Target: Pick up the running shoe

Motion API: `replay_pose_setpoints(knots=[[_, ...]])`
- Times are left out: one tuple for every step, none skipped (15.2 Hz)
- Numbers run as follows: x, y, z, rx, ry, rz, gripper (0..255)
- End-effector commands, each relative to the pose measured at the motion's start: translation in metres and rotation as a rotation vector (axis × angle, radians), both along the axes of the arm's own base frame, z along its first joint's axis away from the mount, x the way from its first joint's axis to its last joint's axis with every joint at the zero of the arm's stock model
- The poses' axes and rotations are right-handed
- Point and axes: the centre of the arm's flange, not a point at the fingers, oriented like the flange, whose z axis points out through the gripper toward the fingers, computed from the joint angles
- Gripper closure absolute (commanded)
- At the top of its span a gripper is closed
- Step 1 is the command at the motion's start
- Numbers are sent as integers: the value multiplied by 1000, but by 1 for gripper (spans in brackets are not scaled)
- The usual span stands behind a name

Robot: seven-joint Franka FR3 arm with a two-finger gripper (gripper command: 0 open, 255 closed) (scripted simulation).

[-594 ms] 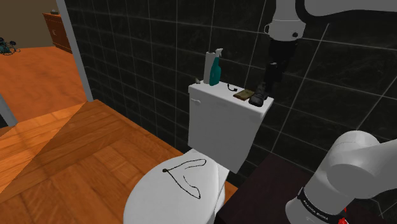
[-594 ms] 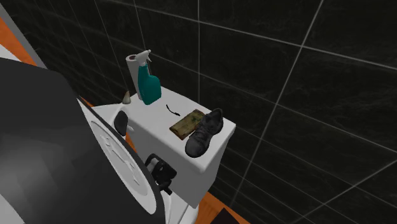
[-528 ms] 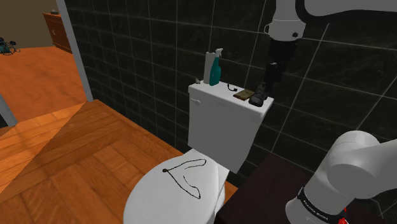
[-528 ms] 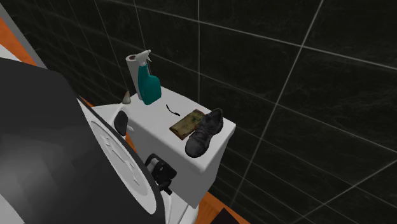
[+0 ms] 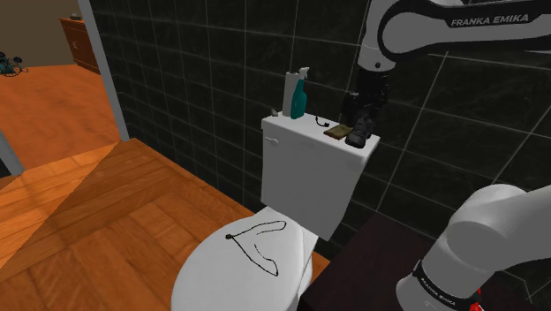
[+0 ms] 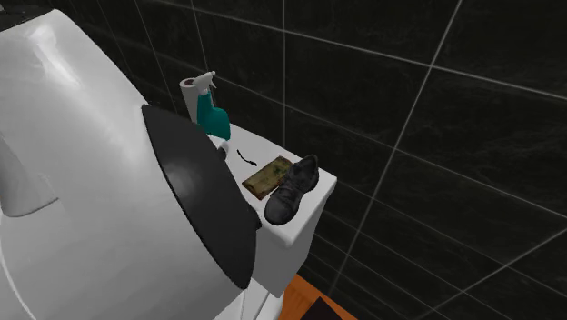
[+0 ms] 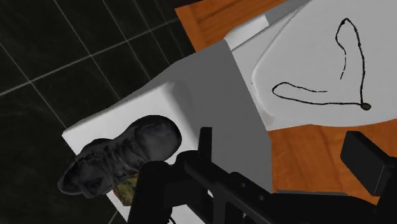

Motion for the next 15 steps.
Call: replay_pose_setpoints(knots=[[15,-17,-13,-3,-46,-110,0],[21,-26,-18,-5,-67,-163,0],[27,-35,-23,-7,-88,-215,0],[32,-45,-27,-8,-109,-268,0],[37,-55,-32,-10,-130,-321,0],[41,-65,-36,-12,-151,-373,0],[45,-75,-41,-13,-172,-426,0],[49,-85,-45,-15,-193,-479,0],[52,-96,-49,-16,-214,-531,0],[54,-107,-53,-18,-235,-584,0],[57,-118,-57,-20,-256,-637,0],[58,-129,-61,-21,-277,-690,0],[59,-140,-65,-23,-298,-742,0],[60,-151,-69,-25,-319,-795,0],[60,-162,-73,-26,-340,-848,0]])
